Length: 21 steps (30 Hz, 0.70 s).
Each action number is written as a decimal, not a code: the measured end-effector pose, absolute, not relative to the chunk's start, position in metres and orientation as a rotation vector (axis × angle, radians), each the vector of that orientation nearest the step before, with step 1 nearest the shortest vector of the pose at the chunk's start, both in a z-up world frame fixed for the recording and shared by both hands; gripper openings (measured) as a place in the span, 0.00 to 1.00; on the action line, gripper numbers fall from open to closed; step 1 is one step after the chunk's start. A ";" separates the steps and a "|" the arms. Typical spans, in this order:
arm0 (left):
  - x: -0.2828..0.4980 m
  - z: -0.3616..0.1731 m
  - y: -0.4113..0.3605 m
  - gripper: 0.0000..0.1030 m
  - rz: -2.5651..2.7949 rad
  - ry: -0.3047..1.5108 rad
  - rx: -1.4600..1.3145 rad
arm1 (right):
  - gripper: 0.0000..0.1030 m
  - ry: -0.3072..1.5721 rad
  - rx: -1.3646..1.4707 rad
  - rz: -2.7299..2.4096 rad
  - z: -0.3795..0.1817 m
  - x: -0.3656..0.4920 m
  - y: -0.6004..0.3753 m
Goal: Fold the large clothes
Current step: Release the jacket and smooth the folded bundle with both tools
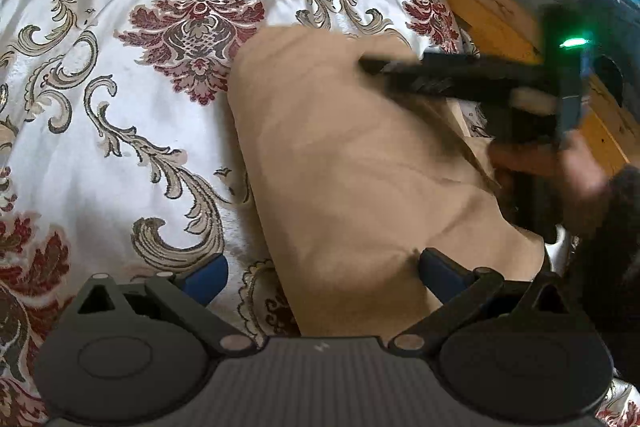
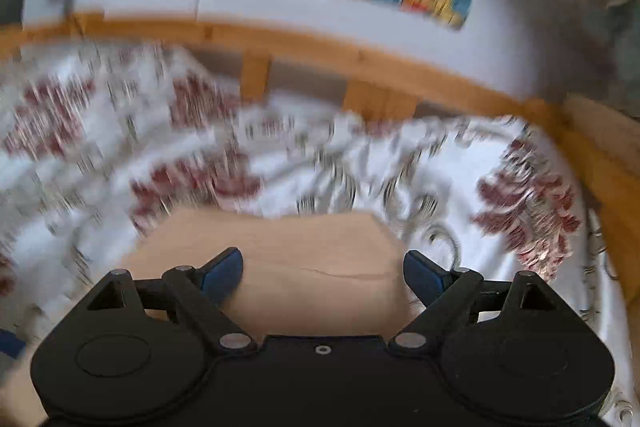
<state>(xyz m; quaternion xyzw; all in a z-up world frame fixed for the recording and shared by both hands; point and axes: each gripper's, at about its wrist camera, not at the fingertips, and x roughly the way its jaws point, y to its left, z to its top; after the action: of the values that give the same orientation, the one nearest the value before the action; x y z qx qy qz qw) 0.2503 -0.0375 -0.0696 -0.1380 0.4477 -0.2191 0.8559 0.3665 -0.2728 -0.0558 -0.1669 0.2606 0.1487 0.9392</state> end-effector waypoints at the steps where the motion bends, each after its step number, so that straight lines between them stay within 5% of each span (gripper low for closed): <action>1: 0.252 -0.071 -0.037 1.00 -0.464 0.951 -0.301 | 0.90 0.562 -0.344 0.275 -0.069 0.371 -0.271; 10: 0.251 -0.080 -0.040 1.00 -0.474 0.961 -0.301 | 0.88 0.612 -0.174 0.179 -0.082 0.367 -0.295; 16: 0.248 -0.080 -0.040 1.00 -0.449 0.963 -0.318 | 0.98 0.531 -0.149 0.138 -0.036 0.272 -0.326; 21: 0.250 -0.084 -0.038 1.00 -0.430 0.997 -0.378 | 0.99 0.571 -0.055 0.000 -0.059 0.199 -0.349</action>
<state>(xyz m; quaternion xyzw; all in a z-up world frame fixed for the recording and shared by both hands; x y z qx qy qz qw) 0.2496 -0.0385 -0.0843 -0.1785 0.4716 -0.2031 0.8393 0.1988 -0.3486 -0.0588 -0.0274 0.2817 -0.0002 0.9591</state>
